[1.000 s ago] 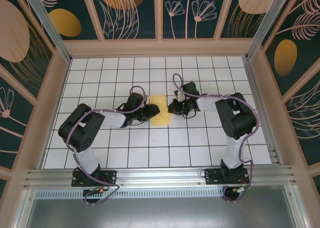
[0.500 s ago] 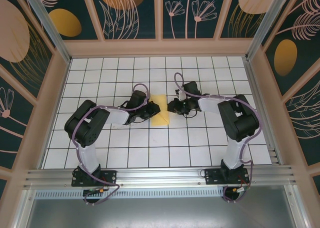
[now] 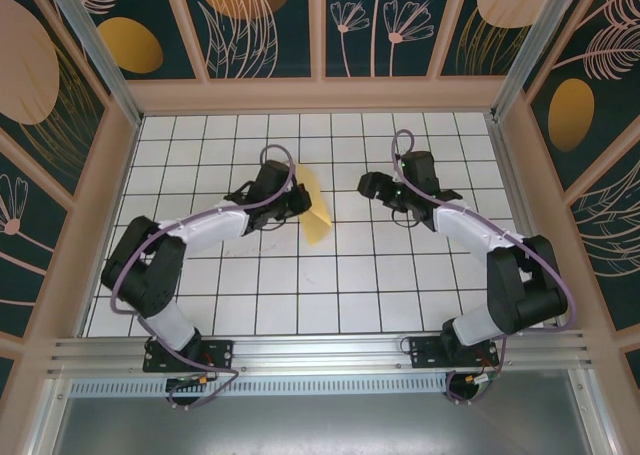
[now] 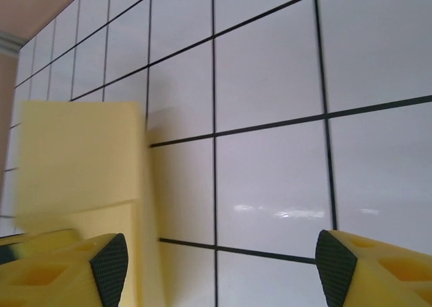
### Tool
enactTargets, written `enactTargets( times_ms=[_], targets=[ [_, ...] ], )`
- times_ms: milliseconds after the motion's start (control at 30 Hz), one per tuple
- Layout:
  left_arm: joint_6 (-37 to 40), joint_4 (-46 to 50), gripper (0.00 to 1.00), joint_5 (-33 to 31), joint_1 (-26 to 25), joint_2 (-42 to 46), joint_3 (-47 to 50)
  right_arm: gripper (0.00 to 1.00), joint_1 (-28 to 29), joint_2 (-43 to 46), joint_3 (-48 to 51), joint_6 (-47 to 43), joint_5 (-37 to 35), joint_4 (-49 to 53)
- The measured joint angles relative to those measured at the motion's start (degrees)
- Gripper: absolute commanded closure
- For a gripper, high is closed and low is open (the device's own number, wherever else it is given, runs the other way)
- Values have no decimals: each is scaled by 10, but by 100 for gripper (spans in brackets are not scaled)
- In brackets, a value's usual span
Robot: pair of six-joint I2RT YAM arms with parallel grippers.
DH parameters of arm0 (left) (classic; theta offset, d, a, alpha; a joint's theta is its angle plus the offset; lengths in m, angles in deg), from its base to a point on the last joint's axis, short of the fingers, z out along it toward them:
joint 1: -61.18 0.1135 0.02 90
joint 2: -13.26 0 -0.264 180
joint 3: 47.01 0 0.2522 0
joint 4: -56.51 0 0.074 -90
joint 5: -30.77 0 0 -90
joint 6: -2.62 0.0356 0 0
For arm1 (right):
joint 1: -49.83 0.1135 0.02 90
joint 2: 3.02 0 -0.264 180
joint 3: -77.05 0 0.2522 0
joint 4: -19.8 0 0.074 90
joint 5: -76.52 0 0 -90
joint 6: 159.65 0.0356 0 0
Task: Fold a paper plane with a square sheet of paper (pick it up from the middle)
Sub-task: Turn over the paper at the center of the table.
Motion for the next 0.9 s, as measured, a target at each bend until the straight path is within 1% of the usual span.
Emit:
enactTargets(
  times_ms=[67,167,300,400,533,633,767,900],
  targets=[
    [27,50,98,-42,-3,26,-37,22,-6,6,5,0,-17,4],
    [60,120,97,-106,-7,43,-87,21,-16,17,14,4,-38,10],
    [91,212,97,-208,-20,21,-155,21,-31,28,19,12,-56,17],
    [104,278,97,-303,-38,-38,-218,22,-49,32,24,23,-59,17],
    [111,374,98,-436,-68,-165,-314,22,-74,33,36,35,-59,18],
    [113,429,98,-507,-84,-255,-358,22,-88,33,41,41,-57,22],
    [120,476,98,-556,-102,-343,-394,22,-101,33,42,46,-53,22],
    [122,495,98,-569,-121,-399,-432,22,-112,33,43,53,-50,24]
  ],
)
